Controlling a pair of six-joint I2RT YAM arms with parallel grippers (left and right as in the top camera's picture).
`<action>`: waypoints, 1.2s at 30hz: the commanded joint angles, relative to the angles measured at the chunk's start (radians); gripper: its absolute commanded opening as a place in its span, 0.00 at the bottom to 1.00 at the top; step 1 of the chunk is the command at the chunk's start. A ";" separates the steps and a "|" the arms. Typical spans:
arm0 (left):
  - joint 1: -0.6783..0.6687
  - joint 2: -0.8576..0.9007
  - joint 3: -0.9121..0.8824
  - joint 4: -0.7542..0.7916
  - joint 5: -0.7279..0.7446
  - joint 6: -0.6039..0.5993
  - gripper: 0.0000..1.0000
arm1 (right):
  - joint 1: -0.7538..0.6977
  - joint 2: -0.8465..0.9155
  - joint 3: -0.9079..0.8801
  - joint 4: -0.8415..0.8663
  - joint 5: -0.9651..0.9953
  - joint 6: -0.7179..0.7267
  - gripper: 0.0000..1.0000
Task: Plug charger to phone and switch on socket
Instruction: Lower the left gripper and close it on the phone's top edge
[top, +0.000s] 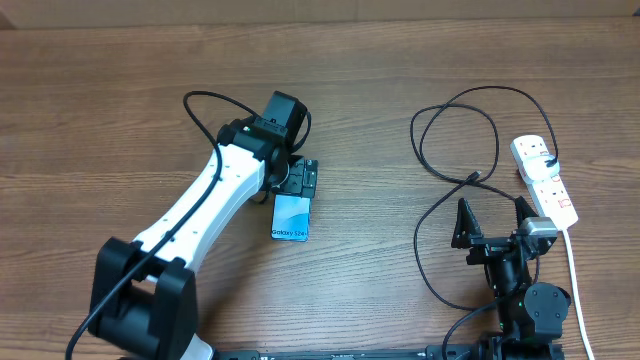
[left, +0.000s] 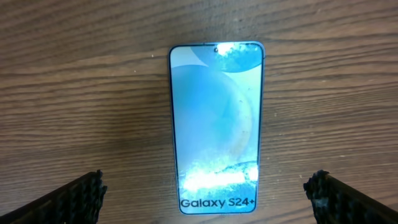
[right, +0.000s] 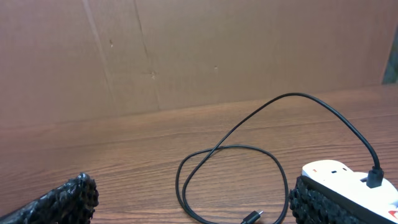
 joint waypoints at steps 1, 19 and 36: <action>-0.026 0.042 0.025 0.006 -0.018 0.005 1.00 | -0.001 -0.009 -0.011 0.005 0.006 -0.001 1.00; -0.046 0.116 0.024 0.031 -0.017 0.005 1.00 | -0.001 -0.009 -0.011 0.005 0.006 -0.001 1.00; -0.051 0.259 0.023 0.045 -0.008 0.000 1.00 | -0.001 -0.009 -0.011 0.005 0.006 -0.001 1.00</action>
